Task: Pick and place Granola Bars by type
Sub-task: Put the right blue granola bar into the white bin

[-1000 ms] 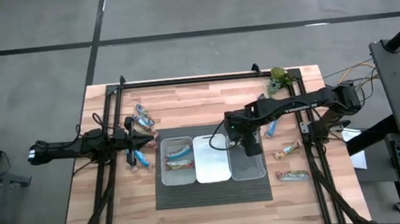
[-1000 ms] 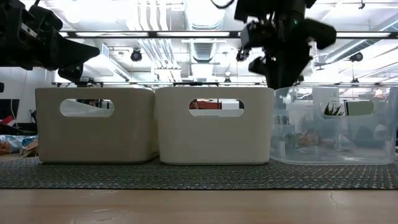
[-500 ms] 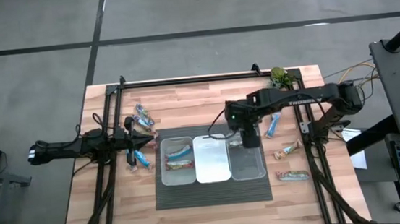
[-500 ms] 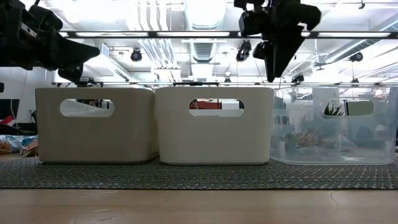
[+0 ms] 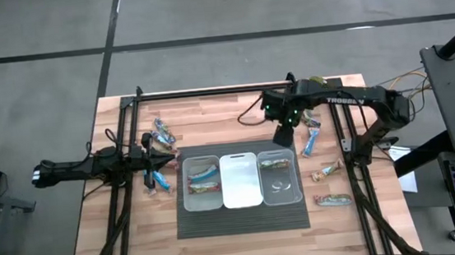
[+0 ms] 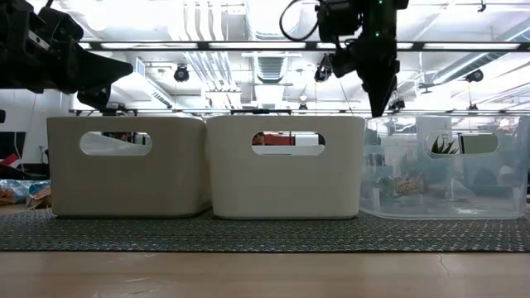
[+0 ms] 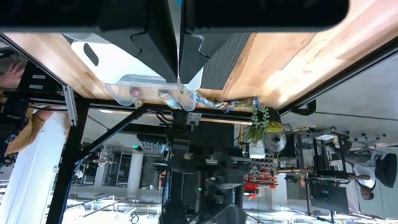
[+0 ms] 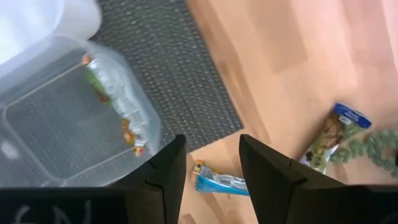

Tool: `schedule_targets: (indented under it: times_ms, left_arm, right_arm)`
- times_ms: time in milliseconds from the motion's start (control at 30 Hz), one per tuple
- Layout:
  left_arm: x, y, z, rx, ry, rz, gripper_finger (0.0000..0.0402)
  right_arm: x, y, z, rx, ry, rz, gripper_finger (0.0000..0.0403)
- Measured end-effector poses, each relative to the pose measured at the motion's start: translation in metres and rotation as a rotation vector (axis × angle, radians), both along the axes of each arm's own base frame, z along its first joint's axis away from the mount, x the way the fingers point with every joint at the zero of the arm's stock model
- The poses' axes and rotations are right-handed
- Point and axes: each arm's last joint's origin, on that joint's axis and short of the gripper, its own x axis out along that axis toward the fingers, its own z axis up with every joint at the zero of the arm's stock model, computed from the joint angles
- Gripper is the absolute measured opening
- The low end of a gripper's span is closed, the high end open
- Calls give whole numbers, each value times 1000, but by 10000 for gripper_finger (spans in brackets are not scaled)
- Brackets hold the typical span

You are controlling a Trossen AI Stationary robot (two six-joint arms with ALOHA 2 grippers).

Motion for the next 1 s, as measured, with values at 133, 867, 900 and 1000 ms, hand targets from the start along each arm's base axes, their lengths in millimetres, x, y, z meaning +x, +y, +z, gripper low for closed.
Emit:
schedule_targets:
  times_ms: [133, 867, 900, 1000]
  left_arm:
    - [0, 0, 0, 0, 0, 0, 0]
    - [0, 0, 0, 0, 0, 0, 0]
    - [0, 0, 0, 0, 0, 0, 0]
    - [0, 0, 0, 0, 0, 0, 0]
  right_arm:
    - [-5, -14, 0, 2, 0, -70, 144]
    - [-45, -74, -16, 36, 59, -381, 140]
    - [-47, -76, -17, 39, 62, -391, 139]
    - [-52, -82, -20, 44, 70, -420, 137]
